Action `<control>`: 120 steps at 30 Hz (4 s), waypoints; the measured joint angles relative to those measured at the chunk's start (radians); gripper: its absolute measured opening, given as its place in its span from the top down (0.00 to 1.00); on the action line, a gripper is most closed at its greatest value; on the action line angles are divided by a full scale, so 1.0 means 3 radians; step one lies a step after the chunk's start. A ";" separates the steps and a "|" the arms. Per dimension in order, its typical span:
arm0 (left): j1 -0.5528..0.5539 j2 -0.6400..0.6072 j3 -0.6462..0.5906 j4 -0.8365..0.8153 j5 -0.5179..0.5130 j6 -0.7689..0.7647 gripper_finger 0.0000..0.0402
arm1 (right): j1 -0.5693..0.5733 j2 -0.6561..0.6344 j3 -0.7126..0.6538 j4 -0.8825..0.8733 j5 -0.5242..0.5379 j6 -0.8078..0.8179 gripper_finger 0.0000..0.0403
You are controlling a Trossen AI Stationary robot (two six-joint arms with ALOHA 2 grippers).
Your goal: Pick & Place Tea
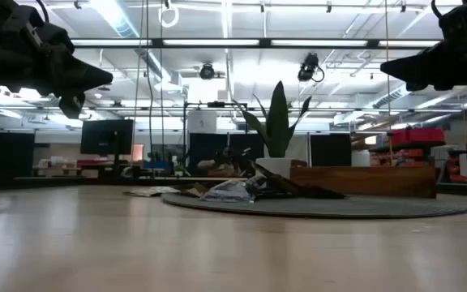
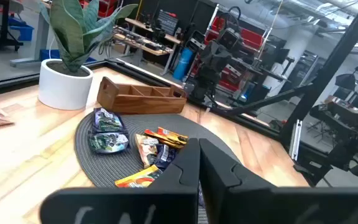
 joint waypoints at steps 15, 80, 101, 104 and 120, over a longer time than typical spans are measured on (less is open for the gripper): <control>-0.0001 0.0000 0.0001 0.0000 0.0000 0.0000 0.99 | 0.0000 0.0000 0.0000 0.0000 0.0000 0.0003 0.92; 0.1661 0.5248 0.3693 -0.1289 0.0156 0.0434 0.17 | -0.0046 0.2385 0.2300 -0.0032 0.0899 0.2253 0.44; 0.2012 0.6415 0.4199 -0.1053 0.0375 0.0302 0.14 | -0.0075 0.2492 0.2302 0.0173 0.0902 0.2464 0.43; 0.2017 0.6465 0.4199 -0.0990 0.0383 0.0232 0.14 | -0.0075 0.2538 0.2302 0.0171 0.0903 0.2533 0.43; 0.1992 0.6597 0.4223 -0.0803 0.0254 0.0074 0.17 | -0.0074 0.2813 0.2302 0.0377 0.0917 0.2573 0.43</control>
